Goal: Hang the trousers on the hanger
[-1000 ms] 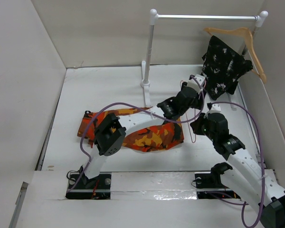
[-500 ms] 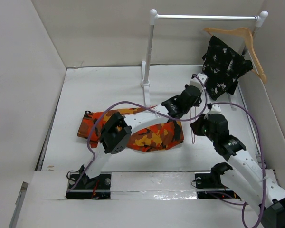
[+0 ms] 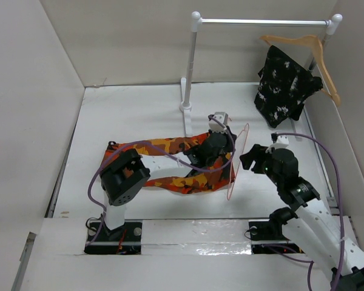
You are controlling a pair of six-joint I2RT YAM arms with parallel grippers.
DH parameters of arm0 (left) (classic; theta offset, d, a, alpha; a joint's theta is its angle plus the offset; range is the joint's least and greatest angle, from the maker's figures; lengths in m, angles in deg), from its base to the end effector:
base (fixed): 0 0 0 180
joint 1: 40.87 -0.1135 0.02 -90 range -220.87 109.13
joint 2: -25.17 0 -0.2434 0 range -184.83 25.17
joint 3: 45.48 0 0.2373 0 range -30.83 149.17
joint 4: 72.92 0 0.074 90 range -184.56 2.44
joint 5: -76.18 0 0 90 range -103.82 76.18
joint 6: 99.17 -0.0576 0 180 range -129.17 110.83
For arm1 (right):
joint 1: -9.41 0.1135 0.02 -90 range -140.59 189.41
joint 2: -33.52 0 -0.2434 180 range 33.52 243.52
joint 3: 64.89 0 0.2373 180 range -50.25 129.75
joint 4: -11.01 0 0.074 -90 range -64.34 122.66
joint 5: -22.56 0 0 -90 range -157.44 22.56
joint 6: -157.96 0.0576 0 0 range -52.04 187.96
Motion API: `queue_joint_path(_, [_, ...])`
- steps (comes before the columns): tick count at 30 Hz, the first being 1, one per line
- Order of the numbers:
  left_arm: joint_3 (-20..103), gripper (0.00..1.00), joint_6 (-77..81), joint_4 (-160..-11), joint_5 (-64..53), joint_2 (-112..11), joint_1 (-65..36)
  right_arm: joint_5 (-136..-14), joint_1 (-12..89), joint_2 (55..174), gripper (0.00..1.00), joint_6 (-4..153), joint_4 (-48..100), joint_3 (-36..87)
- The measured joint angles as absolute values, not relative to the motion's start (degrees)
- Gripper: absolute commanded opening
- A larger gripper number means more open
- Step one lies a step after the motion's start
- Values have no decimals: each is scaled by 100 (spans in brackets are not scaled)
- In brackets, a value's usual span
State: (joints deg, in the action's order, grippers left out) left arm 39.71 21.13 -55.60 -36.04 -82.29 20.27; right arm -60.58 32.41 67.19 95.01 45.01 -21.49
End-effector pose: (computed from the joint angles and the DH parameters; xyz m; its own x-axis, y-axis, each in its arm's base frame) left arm 0.2312 -0.3744 0.2448 -0.3533 -0.3267 -0.8766 0.5220 0.7088 -0.4745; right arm 0.1600 0.0604 0.2346 -0.4678 0.2919 -0.8342 -0.0842 0.9249 0.3708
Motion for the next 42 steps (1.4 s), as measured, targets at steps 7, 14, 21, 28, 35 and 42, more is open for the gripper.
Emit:
queue_joint_path(7, [2691,0,3167,-4100,-4317,-8041,2184,-6762,2964,7305,0,9350,4180,-2149])
queue_joint_path(14, [2238,0,3595,-3236,-5215,-8111,2519,-7462,2706,8339,40,9195,3586,-2149])
queue_joint_path(21, [2232,0,3663,-2823,-5471,-8455,2499,-7831,2553,9724,56,9121,2696,-2123])
queue_joint_path(28, [2166,0,3709,-2858,-5501,-8656,2425,-8318,2468,11128,58,9138,1859,-2073])
queue_joint_path(35, [1928,0,3775,-2734,-5480,-8656,2318,-8611,2437,11521,2,9252,1262,-2125])
queue_joint_path(42, [1718,0,3643,-2533,-5549,-8619,2287,-8677,2350,10450,0,9355,1350,-2503])
